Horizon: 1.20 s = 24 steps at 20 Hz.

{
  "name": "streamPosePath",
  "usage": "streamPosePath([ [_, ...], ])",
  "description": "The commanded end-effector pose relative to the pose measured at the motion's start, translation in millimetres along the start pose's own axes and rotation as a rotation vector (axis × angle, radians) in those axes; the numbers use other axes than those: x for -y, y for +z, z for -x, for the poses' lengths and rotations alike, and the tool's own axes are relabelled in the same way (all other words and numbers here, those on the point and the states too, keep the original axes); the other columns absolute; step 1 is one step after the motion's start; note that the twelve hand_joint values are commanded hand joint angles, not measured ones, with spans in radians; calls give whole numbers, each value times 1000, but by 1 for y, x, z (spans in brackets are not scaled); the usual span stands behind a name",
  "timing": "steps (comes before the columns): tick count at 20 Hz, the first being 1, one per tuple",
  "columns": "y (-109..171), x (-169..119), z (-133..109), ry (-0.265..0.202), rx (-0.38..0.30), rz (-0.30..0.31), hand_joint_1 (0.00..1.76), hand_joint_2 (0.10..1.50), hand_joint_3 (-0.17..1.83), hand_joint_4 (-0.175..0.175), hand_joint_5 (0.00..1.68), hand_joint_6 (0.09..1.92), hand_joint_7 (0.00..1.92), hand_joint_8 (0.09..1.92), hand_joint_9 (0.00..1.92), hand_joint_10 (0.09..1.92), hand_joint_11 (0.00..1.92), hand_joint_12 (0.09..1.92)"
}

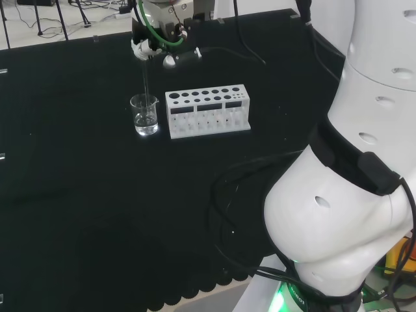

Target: Put the glass rod back on the white test tube rack.

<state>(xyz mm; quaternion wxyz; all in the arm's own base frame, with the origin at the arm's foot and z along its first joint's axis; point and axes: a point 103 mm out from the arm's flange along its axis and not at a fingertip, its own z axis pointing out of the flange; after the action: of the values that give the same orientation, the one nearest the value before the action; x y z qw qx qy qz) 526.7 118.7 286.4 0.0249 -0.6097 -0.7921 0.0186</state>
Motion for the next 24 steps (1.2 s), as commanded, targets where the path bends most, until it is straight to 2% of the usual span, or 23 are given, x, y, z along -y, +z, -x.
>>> streamPosePath([
  [1, -5, 4, 3, 5, 3, 8, 1320, 1080, -175, -175, 1384, 87, 1255, 873, 1585, 886, 1639, 644],
  [6, -18, 5, 9, 27, -21, 20, 1320, 1080, -175, -175, 1384, 87, 1255, 874, 1584, 886, 1639, 645],
  [11, -50, 14, 14, 55, -44, 58, 1320, 1080, -175, -175, 1385, 87, 1254, 875, 1584, 886, 1638, 645],
  [17, -89, 37, 32, 110, -28, 104, 1320, 1080, -175, -175, 1385, 87, 1255, 873, 1584, 887, 1639, 646],
  [24, -88, 53, 73, 193, -20, 91, 1320, 1080, -175, -175, 1386, 87, 1255, 874, 1584, 887, 1639, 646],
])
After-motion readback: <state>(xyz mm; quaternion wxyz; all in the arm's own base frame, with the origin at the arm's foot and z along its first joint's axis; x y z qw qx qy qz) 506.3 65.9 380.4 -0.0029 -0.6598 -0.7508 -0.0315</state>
